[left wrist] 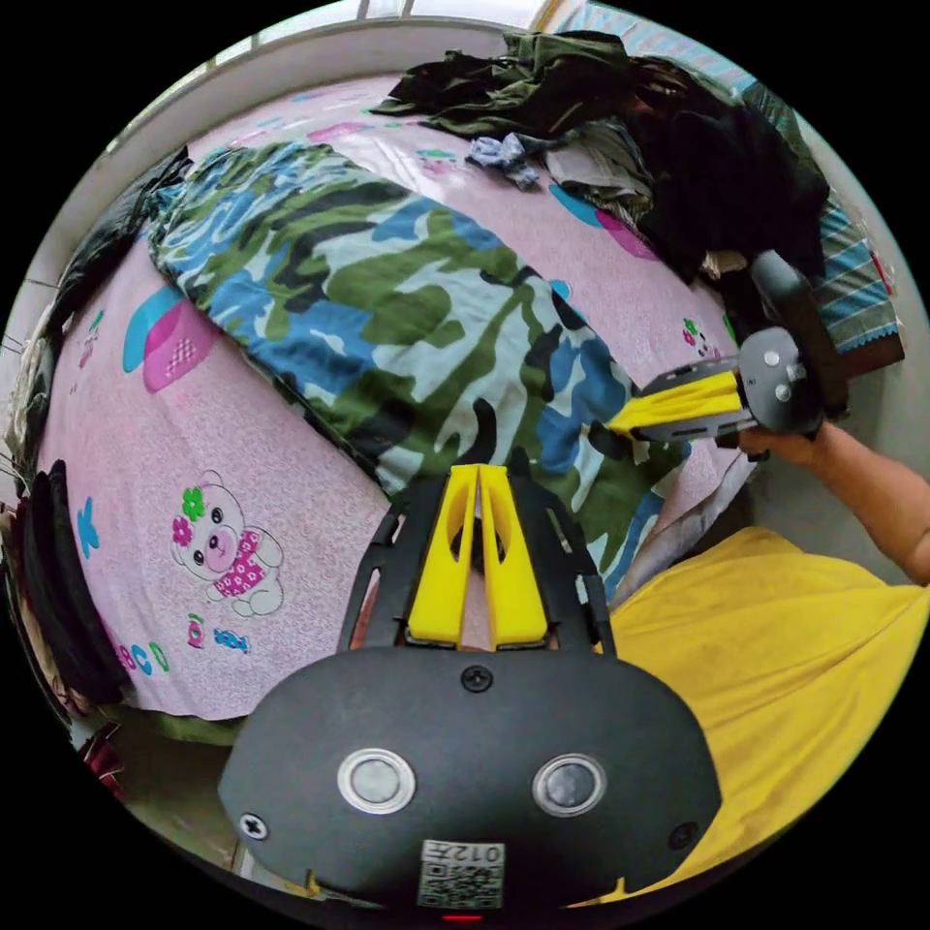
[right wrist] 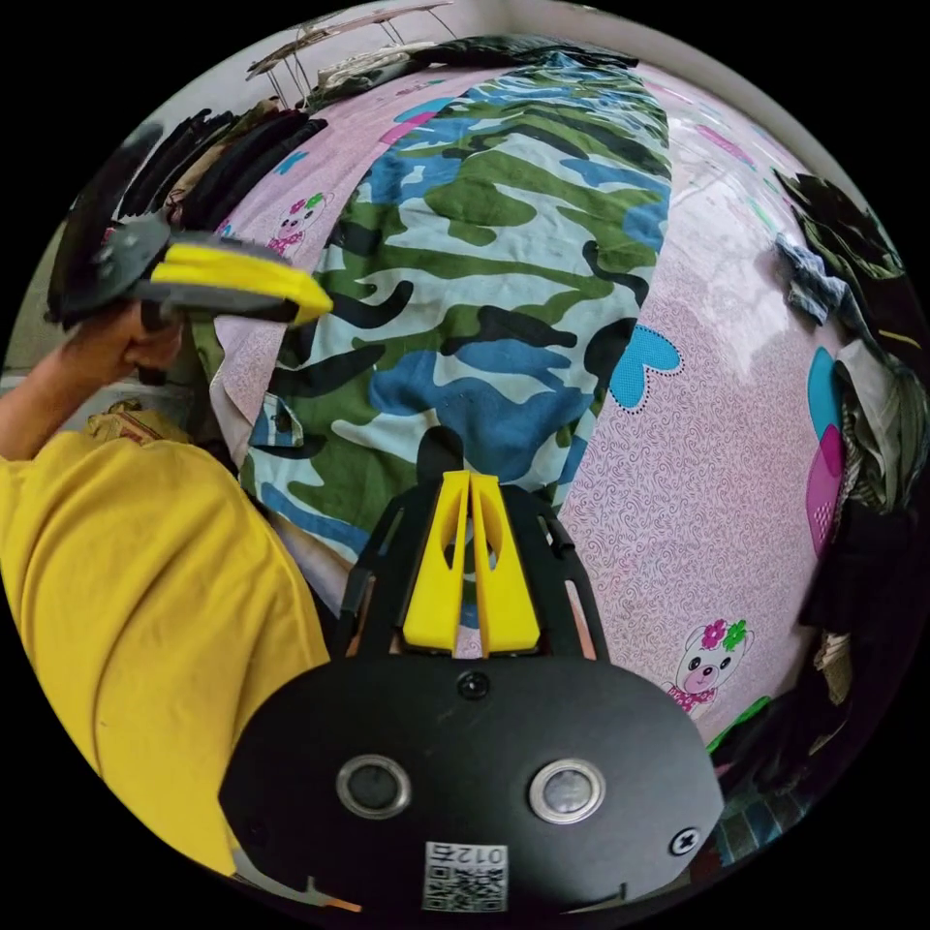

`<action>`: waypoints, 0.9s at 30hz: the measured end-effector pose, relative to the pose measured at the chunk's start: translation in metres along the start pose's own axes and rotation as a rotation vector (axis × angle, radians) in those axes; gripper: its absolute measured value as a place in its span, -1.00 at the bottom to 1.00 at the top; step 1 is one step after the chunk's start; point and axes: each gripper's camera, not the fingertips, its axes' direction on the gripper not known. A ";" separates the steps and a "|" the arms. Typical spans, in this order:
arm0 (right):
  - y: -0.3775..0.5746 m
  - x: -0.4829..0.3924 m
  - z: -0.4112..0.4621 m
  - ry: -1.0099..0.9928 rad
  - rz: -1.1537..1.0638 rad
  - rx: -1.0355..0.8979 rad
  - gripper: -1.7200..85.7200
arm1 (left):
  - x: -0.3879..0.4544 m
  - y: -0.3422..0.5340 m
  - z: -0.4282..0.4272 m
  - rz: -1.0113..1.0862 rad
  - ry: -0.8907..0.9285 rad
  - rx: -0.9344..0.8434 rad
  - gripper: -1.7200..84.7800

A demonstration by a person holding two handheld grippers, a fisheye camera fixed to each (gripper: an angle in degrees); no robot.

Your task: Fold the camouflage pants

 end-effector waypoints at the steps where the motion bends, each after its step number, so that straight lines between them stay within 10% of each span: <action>1: 0.001 0.001 0.002 0.002 -0.003 -0.003 -0.96 | -0.014 -0.011 -0.003 -0.034 0.011 0.008 -0.95; 18: 0.013 0.037 0.033 0.000 0.114 -0.079 -0.95 | -0.126 -0.039 0.024 -0.239 0.105 -0.003 -0.95; 27: 0.103 0.113 0.032 -0.172 0.479 0.050 -0.81 | -0.061 0.014 0.023 0.025 0.180 0.016 -0.95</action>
